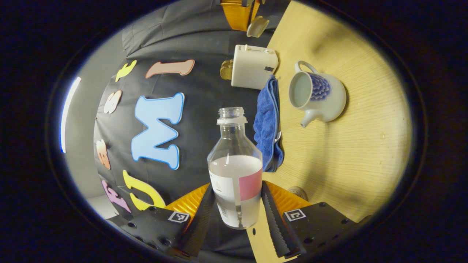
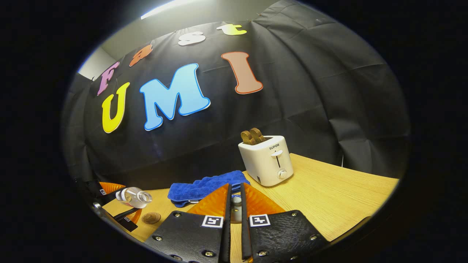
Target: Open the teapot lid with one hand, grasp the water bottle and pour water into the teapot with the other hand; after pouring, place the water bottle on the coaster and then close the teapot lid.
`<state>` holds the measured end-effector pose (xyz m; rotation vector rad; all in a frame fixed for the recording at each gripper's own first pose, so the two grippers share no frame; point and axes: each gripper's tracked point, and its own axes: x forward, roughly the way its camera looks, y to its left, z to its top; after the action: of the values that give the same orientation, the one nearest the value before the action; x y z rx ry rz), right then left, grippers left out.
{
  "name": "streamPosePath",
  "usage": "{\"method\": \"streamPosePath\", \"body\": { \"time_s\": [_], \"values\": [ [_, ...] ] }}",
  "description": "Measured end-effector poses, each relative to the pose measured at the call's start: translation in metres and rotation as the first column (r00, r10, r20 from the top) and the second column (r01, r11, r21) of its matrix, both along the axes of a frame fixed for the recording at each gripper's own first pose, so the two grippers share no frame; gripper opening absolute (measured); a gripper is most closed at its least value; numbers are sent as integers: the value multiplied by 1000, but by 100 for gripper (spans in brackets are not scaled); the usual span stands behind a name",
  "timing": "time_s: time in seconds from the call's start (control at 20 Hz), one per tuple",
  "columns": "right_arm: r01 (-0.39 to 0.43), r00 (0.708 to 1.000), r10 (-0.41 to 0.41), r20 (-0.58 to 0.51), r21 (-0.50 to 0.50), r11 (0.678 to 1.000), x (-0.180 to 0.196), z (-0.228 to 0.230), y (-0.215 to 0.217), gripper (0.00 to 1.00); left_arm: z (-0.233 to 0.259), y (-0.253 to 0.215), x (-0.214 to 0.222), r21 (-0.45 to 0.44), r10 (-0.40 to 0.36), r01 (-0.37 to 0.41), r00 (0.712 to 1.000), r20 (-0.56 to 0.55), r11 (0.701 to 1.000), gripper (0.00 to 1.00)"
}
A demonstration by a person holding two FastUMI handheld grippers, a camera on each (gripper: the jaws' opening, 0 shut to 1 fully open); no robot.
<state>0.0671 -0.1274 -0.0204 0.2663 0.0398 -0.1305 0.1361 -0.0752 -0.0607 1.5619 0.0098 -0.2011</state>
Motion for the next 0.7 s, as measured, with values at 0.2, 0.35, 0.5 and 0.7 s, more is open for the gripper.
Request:
{"method": "streamPosePath", "body": {
  "time_s": [0.2,0.35,0.5,0.7],
  "values": [
    [-2,1000,2,3,12,1000,0,0,-1,12,2,-3,2,73,-19,18,1000,20,997,84],
    [-3,1000,3,4,14,1000,0,1,-1,12,5,-6,0,143,-38,35,999,24,989,84],
    [-1,1000,1,7,20,1000,0,2,-3,12,6,-9,2,189,-47,42,999,22,981,84],
    [-2,1000,2,5,35,999,0,1,-5,12,6,-10,1,239,-59,52,998,22,970,84]
  ]
}}
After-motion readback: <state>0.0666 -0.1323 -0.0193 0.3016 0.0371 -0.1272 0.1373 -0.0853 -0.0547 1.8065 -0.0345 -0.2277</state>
